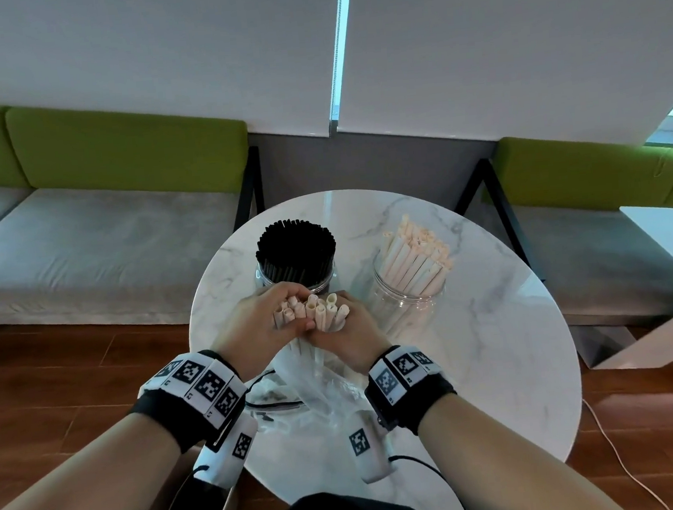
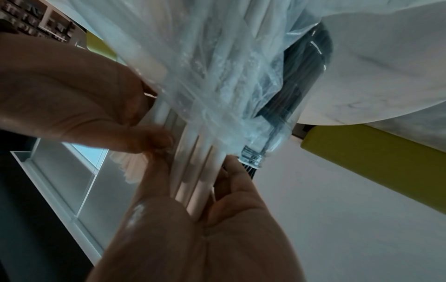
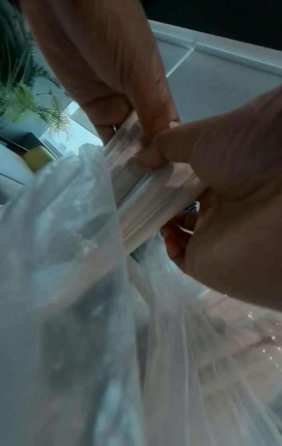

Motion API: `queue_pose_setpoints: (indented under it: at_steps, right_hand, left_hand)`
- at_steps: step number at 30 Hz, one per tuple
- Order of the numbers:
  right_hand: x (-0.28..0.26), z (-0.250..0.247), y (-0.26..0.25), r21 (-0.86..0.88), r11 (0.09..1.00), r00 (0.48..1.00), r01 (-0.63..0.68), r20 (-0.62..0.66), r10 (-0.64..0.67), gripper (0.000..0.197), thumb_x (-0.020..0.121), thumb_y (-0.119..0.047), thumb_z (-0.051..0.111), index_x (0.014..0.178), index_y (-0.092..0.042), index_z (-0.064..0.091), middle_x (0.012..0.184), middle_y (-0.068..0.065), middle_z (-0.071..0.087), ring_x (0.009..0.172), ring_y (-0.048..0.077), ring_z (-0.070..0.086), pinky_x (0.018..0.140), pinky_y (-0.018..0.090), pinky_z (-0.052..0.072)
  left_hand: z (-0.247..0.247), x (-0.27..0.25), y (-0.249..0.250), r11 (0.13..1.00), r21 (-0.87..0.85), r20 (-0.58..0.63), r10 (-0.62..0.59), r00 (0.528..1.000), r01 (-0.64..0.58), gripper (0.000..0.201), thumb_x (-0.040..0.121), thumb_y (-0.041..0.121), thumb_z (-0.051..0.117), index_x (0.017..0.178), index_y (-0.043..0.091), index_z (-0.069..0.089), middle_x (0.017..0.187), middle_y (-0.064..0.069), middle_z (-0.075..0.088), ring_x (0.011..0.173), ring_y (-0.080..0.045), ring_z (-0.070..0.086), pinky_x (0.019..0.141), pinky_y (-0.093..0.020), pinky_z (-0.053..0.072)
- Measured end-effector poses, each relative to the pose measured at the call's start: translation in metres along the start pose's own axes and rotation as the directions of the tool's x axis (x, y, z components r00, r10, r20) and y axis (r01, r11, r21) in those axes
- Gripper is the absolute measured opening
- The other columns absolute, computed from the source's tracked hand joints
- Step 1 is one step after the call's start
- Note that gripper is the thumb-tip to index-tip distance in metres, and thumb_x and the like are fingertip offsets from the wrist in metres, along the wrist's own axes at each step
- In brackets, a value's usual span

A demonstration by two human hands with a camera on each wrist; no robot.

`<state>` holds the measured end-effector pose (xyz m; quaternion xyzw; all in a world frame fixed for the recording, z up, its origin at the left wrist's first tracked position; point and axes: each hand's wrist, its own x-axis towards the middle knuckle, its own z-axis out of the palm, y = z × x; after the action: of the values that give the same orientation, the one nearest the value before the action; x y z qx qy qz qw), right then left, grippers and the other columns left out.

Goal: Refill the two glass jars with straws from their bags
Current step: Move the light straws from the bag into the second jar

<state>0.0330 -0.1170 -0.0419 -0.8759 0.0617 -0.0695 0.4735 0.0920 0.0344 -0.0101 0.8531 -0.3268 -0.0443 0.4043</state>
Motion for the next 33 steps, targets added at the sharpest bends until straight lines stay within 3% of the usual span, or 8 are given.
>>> queue_pose_setpoints:
  at_steps: [3,9,13,16,20,22,27,33]
  right_hand:
    - [0.002,-0.003,0.004,0.277,0.949,0.985,-0.149,-0.043,0.167,0.022,0.069,-0.018,0.079,0.085,-0.020,0.065,0.090,0.003,0.065,0.088,0.020,0.064,0.084,0.036,0.054]
    - [-0.006,-0.019,0.002,0.414,0.907,0.953,-0.083,-0.233,0.194,0.019,0.081,-0.006,0.071,0.086,0.007,0.059,0.073,0.009,0.061,0.068,0.011,0.058,0.066,0.021,0.048]
    - [-0.008,-0.038,-0.008,0.445,0.895,0.929,-0.032,-0.317,0.191,0.008,0.078,-0.019,0.065,0.072,-0.015,0.065,0.067,0.004,0.066,0.067,0.017,0.062,0.068,0.033,0.051]
    - [-0.009,-0.067,-0.023,0.476,0.880,0.912,0.009,-0.364,0.188,0.016,0.082,-0.018,0.062,0.074,-0.005,0.061,0.061,-0.003,0.062,0.062,0.012,0.058,0.063,0.029,0.046]
    - [-0.003,-0.118,-0.049,0.545,0.830,0.860,0.122,-0.475,0.186,0.024,0.089,-0.010,0.059,0.068,-0.020,0.065,0.064,0.000,0.067,0.069,0.020,0.064,0.071,0.036,0.050]
    - [0.003,-0.143,-0.061,0.533,0.820,0.819,0.210,-0.554,0.150,0.035,0.089,-0.006,0.058,0.062,-0.025,0.067,0.061,-0.004,0.066,0.066,0.018,0.061,0.074,0.040,0.049]
    - [0.022,-0.176,-0.058,0.504,0.794,0.718,0.339,-0.684,0.128,0.008,0.089,-0.004,0.060,0.092,-0.006,0.054,0.061,-0.008,0.065,0.062,0.011,0.062,0.078,0.035,0.052]
    - [0.040,-0.161,-0.022,0.357,0.921,0.831,0.159,-0.552,0.071,0.016,0.085,-0.018,0.067,0.092,-0.007,0.059,0.072,-0.002,0.070,0.078,0.018,0.066,0.083,0.043,0.051]
  left_hand:
    - [0.000,0.001,0.002,0.998,0.055,-0.005,0.023,1.000,-0.022,0.021,0.081,0.022,0.071,0.101,0.019,0.065,0.091,0.018,0.055,0.080,0.016,0.051,0.070,0.004,0.032]
    - [0.003,0.004,0.003,0.995,0.093,0.048,0.041,0.998,-0.045,0.018,0.086,0.024,0.064,0.104,0.021,0.064,0.092,0.016,0.053,0.076,0.011,0.048,0.070,0.002,0.033]
    - [0.008,0.008,0.000,0.995,0.083,0.063,0.055,0.996,-0.061,0.019,0.087,0.022,0.062,0.106,0.018,0.063,0.100,0.006,0.057,0.078,0.006,0.047,0.073,0.002,0.032]
    - [0.016,0.012,-0.003,0.996,0.061,0.068,0.068,0.995,-0.072,0.018,0.088,0.020,0.062,0.106,0.017,0.062,0.100,0.003,0.057,0.079,0.001,0.050,0.075,-0.003,0.037]
    - [0.024,0.017,-0.007,0.993,0.080,0.048,0.086,0.995,-0.090,0.015,0.088,0.028,0.061,0.102,0.030,0.057,0.096,0.008,0.056,0.081,-0.012,0.059,0.075,-0.036,0.052]
    - [0.025,0.018,-0.006,0.991,0.083,0.055,0.099,0.994,-0.104,0.015,0.088,0.028,0.060,0.103,0.029,0.057,0.097,0.006,0.056,0.082,-0.014,0.059,0.075,-0.039,0.052]
    - [0.024,0.020,-0.007,0.992,0.046,0.062,0.116,0.991,-0.119,0.017,0.086,0.030,0.058,0.103,0.028,0.057,0.097,0.004,0.058,0.084,-0.016,0.059,0.076,-0.040,0.051]
    - [0.023,0.019,-0.009,0.993,0.041,0.062,0.111,0.992,-0.113,0.019,0.086,0.024,0.063,0.104,0.025,0.058,0.097,0.003,0.058,0.082,-0.017,0.059,0.077,-0.040,0.051]
